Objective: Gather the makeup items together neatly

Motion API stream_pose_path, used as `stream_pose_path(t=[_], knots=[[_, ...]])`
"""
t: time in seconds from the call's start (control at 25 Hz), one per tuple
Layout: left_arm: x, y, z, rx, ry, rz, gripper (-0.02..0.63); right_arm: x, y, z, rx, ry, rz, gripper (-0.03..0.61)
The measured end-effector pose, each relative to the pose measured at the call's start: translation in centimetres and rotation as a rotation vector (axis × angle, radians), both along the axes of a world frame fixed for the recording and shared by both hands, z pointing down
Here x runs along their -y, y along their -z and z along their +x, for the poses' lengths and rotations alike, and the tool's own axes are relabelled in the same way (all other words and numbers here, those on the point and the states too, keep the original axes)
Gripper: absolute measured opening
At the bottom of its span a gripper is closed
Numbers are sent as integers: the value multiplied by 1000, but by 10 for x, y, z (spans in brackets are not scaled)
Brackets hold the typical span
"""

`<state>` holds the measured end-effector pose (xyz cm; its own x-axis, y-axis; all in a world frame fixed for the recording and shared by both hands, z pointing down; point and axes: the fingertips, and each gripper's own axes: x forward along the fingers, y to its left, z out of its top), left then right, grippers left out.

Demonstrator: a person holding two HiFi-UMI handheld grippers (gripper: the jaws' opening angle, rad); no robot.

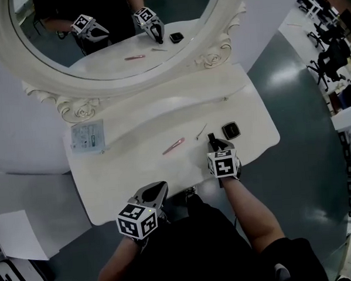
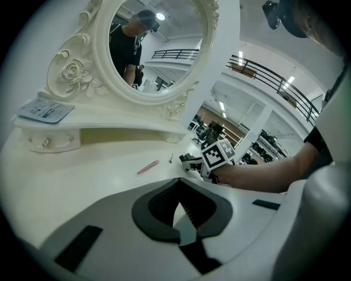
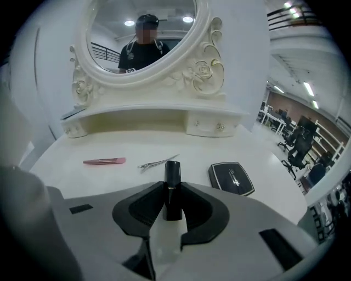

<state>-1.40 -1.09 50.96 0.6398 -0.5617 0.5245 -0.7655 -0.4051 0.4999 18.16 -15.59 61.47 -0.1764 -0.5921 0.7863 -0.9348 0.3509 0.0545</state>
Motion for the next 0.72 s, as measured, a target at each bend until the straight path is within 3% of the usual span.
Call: stream_pose_path(t=[0.72], knots=[[11, -7, 4, -17, 3, -20, 8, 21, -8, -2, -44, 20, -90, 117]])
